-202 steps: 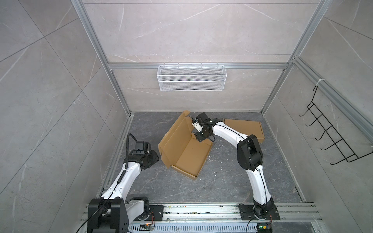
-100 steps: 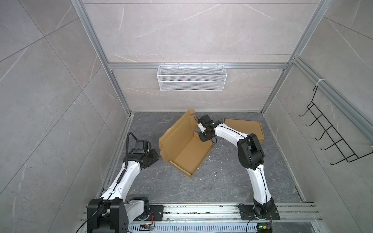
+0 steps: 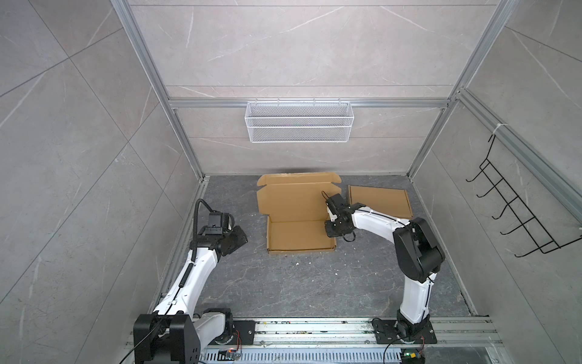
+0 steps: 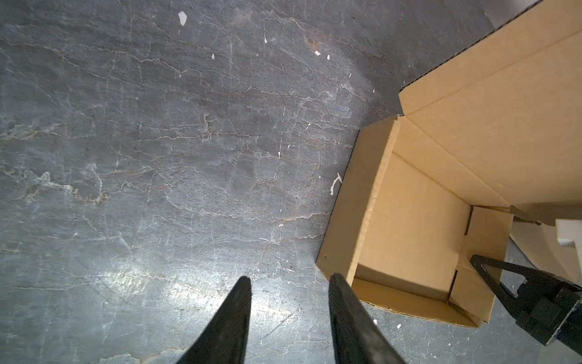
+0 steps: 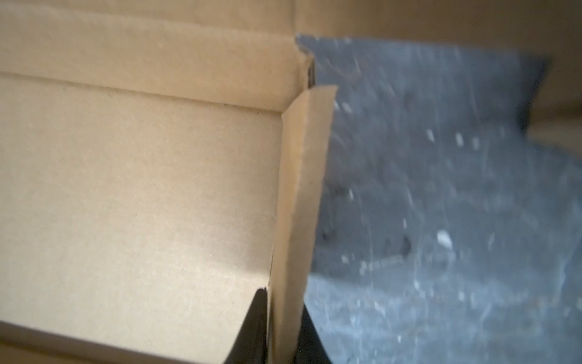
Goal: Fold the paper box
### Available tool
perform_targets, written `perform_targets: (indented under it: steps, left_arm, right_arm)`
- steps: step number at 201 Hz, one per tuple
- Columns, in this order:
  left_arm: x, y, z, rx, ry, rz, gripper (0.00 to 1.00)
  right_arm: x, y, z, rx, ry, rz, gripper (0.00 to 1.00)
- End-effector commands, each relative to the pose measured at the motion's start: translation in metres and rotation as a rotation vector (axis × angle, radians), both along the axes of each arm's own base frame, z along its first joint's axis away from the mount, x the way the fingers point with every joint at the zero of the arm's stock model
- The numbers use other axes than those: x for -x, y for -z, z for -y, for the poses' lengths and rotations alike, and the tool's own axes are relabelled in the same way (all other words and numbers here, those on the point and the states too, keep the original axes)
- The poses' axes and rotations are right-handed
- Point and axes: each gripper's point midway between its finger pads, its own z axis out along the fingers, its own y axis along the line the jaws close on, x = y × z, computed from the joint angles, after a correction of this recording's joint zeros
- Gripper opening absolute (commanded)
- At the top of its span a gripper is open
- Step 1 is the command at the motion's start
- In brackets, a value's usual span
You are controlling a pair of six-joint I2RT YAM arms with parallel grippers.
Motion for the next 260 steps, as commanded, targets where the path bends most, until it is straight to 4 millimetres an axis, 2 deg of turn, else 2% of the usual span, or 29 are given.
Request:
perform_targets:
  steps: [1, 23, 50, 73, 99, 129, 177, 260]
  left_arm:
    - [0.002, -0.004, 0.016, 0.018, 0.071, 0.028, 0.49]
    - [-0.001, -0.001, 0.038, 0.031, 0.142, 0.055, 0.52]
    - [-0.007, 0.007, 0.063, 0.052, 0.215, 0.076, 0.52]
    - [-0.013, 0.010, 0.080, 0.062, 0.263, 0.093, 0.48]
    - [-0.019, 0.012, 0.094, 0.067, 0.305, 0.122, 0.43]
    - [-0.027, 0.020, 0.096, 0.056, 0.324, 0.144, 0.41]
    - [-0.039, 0.027, 0.094, 0.014, 0.330, 0.165, 0.37]
    - [-0.042, 0.042, 0.095, 0.004, 0.334, 0.139, 0.34]
  right_arm:
    - [0.013, -0.007, 0.001, -0.072, 0.084, 0.001, 0.16]
    - [0.021, -0.012, 0.003, -0.091, 0.086, -0.001, 0.17]
    - [0.024, -0.020, -0.003, -0.123, 0.069, -0.013, 0.26]
    - [0.026, -0.032, -0.006, -0.168, 0.067, -0.007, 0.33]
    - [0.026, -0.048, -0.001, -0.253, 0.089, 0.011, 0.37]
    - [0.026, -0.059, 0.008, -0.359, 0.125, 0.019, 0.36]
    - [0.031, -0.045, 0.011, -0.422, 0.153, -0.022, 0.26]
    - [0.032, -0.025, 0.011, -0.412, 0.163, -0.057, 0.21]
